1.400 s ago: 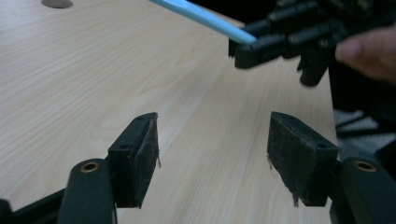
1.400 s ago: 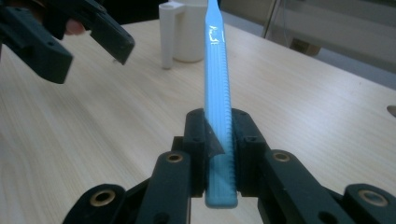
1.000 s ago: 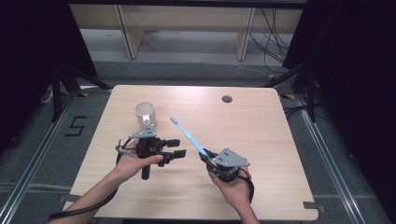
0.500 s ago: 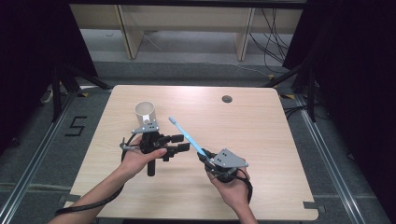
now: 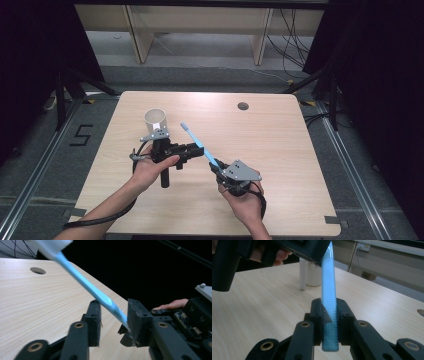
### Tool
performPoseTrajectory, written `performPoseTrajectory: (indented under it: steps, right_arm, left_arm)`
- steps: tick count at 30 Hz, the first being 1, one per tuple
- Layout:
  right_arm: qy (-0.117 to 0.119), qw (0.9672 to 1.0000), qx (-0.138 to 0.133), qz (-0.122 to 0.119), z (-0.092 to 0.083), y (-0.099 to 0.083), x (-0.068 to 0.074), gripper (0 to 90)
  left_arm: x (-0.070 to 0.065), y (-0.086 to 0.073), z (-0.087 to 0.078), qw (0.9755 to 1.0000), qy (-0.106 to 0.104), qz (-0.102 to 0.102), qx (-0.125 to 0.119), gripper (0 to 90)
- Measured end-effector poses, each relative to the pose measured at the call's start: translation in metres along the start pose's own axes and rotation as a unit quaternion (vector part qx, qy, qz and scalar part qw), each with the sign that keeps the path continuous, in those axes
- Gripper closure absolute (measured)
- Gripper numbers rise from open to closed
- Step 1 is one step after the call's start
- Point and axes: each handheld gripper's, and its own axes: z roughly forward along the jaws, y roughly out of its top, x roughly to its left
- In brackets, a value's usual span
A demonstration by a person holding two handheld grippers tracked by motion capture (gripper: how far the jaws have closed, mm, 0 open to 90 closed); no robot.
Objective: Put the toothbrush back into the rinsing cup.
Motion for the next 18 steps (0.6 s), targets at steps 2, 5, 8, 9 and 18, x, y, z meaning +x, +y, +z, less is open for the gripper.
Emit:
performPoseTrajectory:
  steps: [2, 5, 8, 9, 18]
  right_arm:
    - [0.000, 1.0000, 0.004, 0.001, 0.000, 0.000, 0.001, 78.6]
    - [0.001, 0.9999, 0.013, 0.006, 0.001, 0.000, 0.004, 78.3]
    - [0.003, 0.9998, 0.018, 0.007, 0.004, 0.000, 0.006, 77.5]
    - [0.003, 0.9998, 0.019, 0.004, 0.005, -0.001, 0.008, 77.3]
    - [0.010, 0.9995, 0.029, -0.006, 0.010, 0.001, 0.012, 75.2]
  left_arm:
    - [0.000, 0.001, 0.000, 1.0000, 0.000, 0.001, -0.004, 68.3]
    - [-0.001, 0.002, -0.001, 0.9999, -0.009, -0.002, -0.009, 72.4]
    - [-0.004, 0.004, 0.000, 0.9998, -0.017, 0.003, -0.009, 74.4]
    - [-0.006, 0.004, 0.000, 0.9997, -0.020, 0.003, -0.010, 75.0]
    - [-0.016, 0.007, 0.005, 0.9989, -0.040, 0.021, -0.010, 78.9]
